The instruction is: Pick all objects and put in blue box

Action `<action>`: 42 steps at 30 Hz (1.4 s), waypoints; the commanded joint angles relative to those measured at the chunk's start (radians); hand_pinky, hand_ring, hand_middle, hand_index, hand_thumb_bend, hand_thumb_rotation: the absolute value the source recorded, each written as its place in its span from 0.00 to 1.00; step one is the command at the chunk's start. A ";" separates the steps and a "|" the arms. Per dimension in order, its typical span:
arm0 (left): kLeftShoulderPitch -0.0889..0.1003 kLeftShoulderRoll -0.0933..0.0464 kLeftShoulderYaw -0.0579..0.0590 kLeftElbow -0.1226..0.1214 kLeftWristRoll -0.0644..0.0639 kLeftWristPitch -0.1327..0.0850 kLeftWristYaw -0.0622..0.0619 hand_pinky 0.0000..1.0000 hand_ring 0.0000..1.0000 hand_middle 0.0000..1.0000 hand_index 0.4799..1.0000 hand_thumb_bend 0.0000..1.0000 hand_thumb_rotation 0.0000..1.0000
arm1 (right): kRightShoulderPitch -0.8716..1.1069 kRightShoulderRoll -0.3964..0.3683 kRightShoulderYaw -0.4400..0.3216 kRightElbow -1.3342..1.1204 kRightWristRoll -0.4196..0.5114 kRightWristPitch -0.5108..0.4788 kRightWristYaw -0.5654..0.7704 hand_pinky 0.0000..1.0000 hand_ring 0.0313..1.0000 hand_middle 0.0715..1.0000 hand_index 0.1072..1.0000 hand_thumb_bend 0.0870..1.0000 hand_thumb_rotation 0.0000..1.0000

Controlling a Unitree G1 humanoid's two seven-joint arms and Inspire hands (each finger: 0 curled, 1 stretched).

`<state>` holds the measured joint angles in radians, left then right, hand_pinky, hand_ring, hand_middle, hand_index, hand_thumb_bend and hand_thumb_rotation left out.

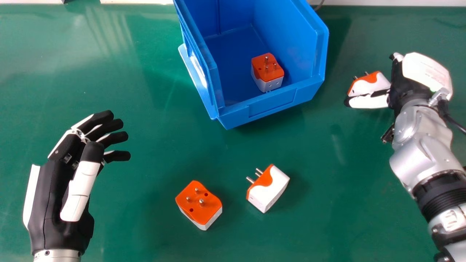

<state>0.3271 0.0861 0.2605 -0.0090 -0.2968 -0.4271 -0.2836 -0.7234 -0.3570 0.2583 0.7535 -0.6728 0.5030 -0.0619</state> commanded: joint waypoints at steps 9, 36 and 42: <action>0.007 -0.005 0.002 -0.012 -0.015 -0.012 0.002 0.59 0.70 0.73 0.45 0.97 0.68 | -0.077 0.034 0.003 0.042 0.027 0.045 -0.027 0.86 0.92 0.96 0.91 0.59 0.44; 0.030 0.003 0.007 -0.045 -0.011 0.006 0.024 0.58 0.70 0.73 0.45 0.99 0.69 | -0.141 0.041 0.032 0.188 0.086 0.065 -0.037 0.83 0.91 0.94 0.85 0.61 0.38; 0.033 0.002 0.008 -0.054 -0.008 0.009 0.030 0.57 0.69 0.72 0.44 0.99 0.68 | -0.152 0.037 0.034 0.203 0.087 0.064 -0.036 0.80 0.91 0.94 0.84 0.61 0.36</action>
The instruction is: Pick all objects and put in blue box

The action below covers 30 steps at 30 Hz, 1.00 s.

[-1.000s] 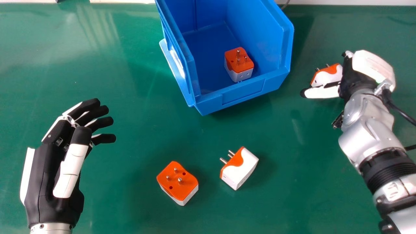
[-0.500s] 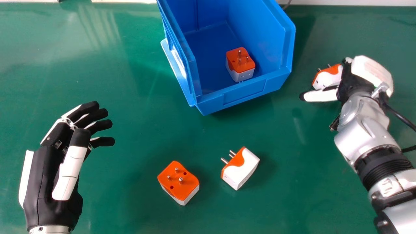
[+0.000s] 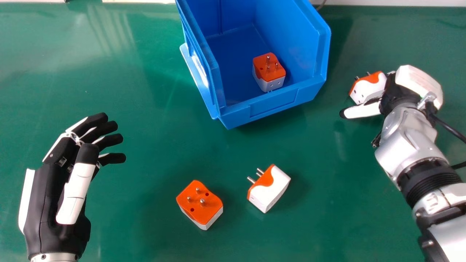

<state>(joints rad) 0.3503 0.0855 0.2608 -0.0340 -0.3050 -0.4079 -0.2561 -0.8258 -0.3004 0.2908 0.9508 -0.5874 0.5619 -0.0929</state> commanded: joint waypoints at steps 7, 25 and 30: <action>0.015 0.000 0.006 -0.045 -0.001 0.001 0.011 0.56 0.68 0.71 0.42 0.99 0.67 | -0.076 -0.013 -0.014 0.037 0.022 0.004 -0.020 0.77 0.90 0.93 0.83 0.61 0.36; 0.030 -0.002 0.003 -0.058 0.010 0.011 0.028 0.54 0.67 0.71 0.40 1.00 0.66 | -0.134 -0.014 0.007 0.123 0.045 -0.025 -0.036 0.74 0.89 0.94 0.83 0.63 0.36; 0.034 0.002 0.003 -0.055 0.002 0.010 0.018 0.54 0.67 0.70 0.40 1.00 0.67 | -0.148 -0.010 0.008 0.139 0.058 -0.028 -0.034 0.76 0.89 0.93 0.84 0.63 0.38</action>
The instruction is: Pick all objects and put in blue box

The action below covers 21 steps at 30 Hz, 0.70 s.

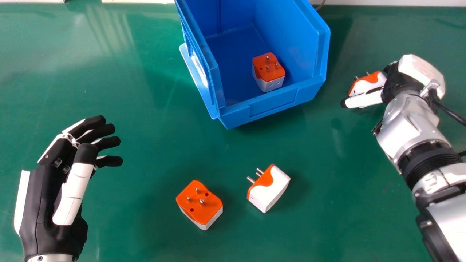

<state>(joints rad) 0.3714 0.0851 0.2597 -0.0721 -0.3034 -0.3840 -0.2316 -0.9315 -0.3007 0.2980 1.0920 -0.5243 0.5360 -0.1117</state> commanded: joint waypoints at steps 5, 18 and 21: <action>0.017 -0.002 0.006 -0.015 0.004 -0.019 -0.009 0.55 0.68 0.71 0.41 1.00 0.67 | -0.054 -0.004 0.017 0.016 -0.006 -0.004 -0.013 0.75 0.89 0.93 0.84 0.63 0.39; 0.035 -0.007 0.004 -0.038 0.008 -0.012 0.005 0.56 0.68 0.71 0.42 1.00 0.67 | -0.068 -0.002 0.018 0.058 0.006 -0.026 -0.024 0.64 0.82 0.82 0.72 0.62 0.35; 0.038 -0.007 0.002 -0.041 0.004 -0.009 0.004 0.56 0.68 0.71 0.42 1.00 0.67 | -0.062 -0.007 0.020 0.055 0.003 -0.033 -0.029 0.61 0.80 0.79 0.66 0.62 0.33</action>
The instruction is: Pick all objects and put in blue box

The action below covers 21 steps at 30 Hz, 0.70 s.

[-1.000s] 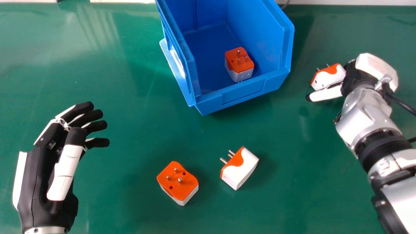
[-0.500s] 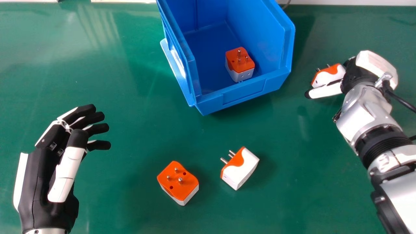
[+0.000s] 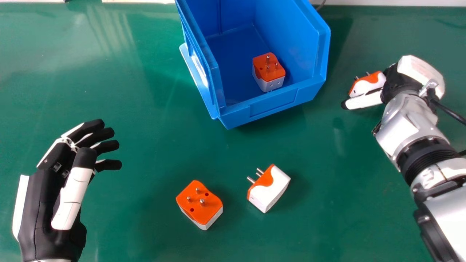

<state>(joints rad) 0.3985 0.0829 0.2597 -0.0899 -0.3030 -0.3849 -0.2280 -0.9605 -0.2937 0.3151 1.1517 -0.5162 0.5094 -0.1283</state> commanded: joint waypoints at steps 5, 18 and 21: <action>0.012 -0.003 0.001 -0.017 0.001 -0.013 -0.005 0.56 0.68 0.71 0.42 1.00 0.67 | -0.029 -0.017 0.006 -0.005 -0.006 -0.012 -0.014 0.58 0.77 0.76 0.62 0.61 0.32; 0.027 -0.013 0.004 -0.030 -0.002 -0.010 -0.006 0.58 0.70 0.73 0.44 1.00 0.67 | -0.009 -0.009 -0.044 -0.012 0.029 -0.058 -0.132 0.42 0.57 0.59 0.51 0.52 0.18; 0.031 -0.016 0.006 -0.032 0.005 -0.018 -0.004 0.58 0.70 0.73 0.44 0.99 0.67 | -0.010 -0.004 -0.038 0.005 0.023 -0.066 -0.184 0.38 0.50 0.53 0.49 0.50 0.12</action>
<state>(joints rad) 0.4163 0.0662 0.2593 -0.0964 -0.3036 -0.3848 -0.2352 -0.9570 -0.2932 0.2796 1.1540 -0.4834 0.4545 -0.2679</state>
